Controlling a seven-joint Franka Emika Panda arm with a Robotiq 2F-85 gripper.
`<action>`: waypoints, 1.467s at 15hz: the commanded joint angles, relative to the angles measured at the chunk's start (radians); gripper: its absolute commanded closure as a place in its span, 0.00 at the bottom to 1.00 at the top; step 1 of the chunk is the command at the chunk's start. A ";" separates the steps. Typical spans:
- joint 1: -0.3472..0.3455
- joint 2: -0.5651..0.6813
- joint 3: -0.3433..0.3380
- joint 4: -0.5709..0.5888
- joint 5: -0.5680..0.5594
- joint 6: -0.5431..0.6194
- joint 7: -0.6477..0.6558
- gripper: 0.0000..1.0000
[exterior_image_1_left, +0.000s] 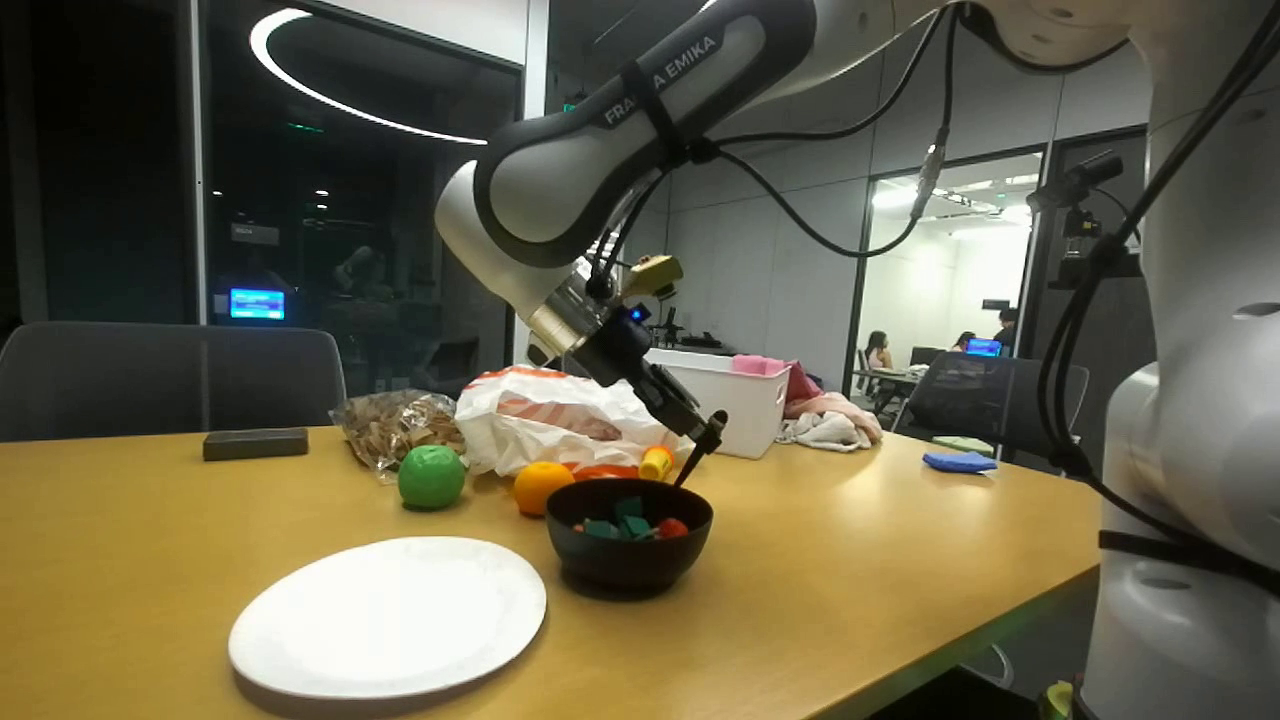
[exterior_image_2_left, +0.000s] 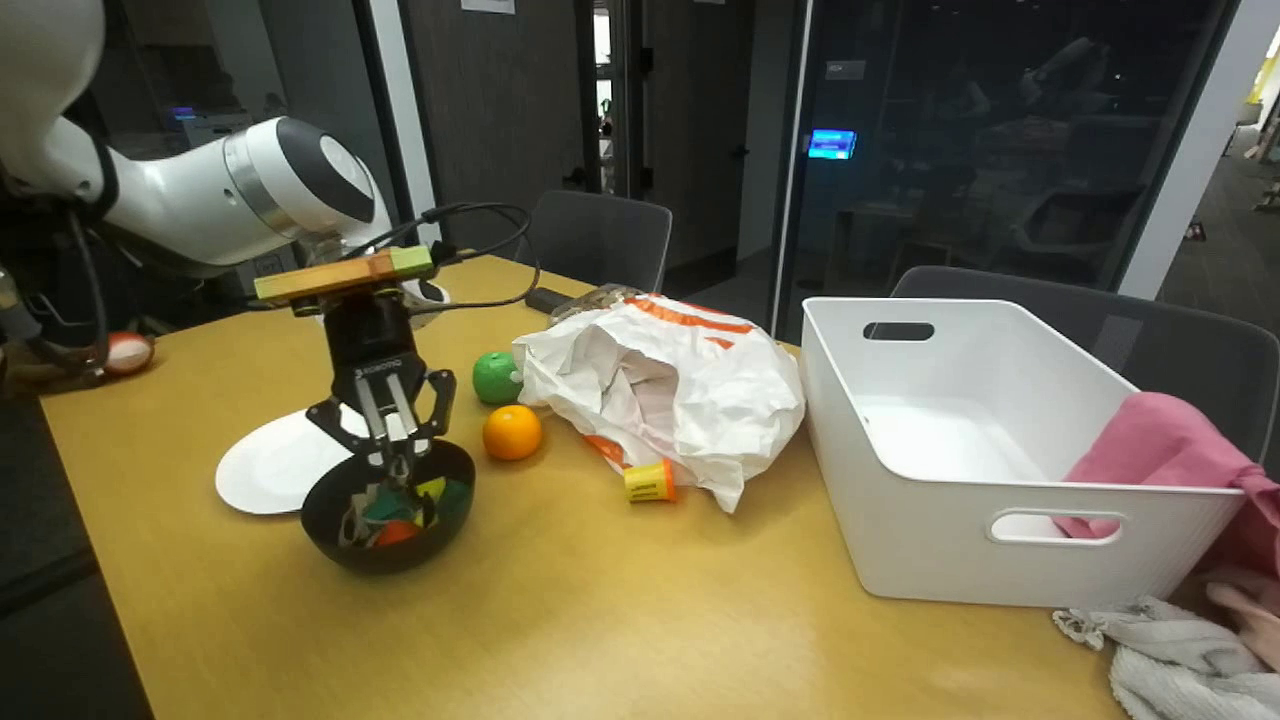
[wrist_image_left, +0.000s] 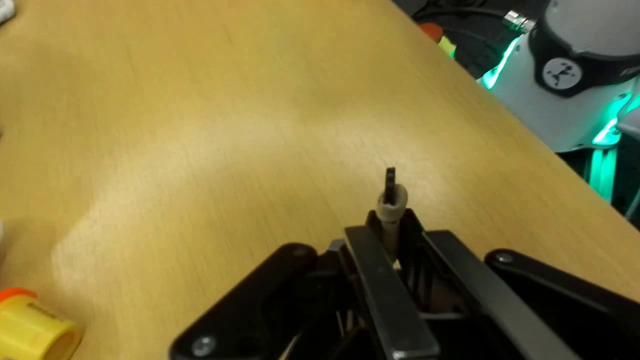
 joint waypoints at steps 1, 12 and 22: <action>0.004 0.022 0.004 0.050 0.111 -0.162 -0.006 0.90; -0.002 -0.035 0.005 -0.023 0.100 0.268 -0.189 0.90; 0.014 -0.054 0.011 -0.011 0.028 0.068 -0.039 0.90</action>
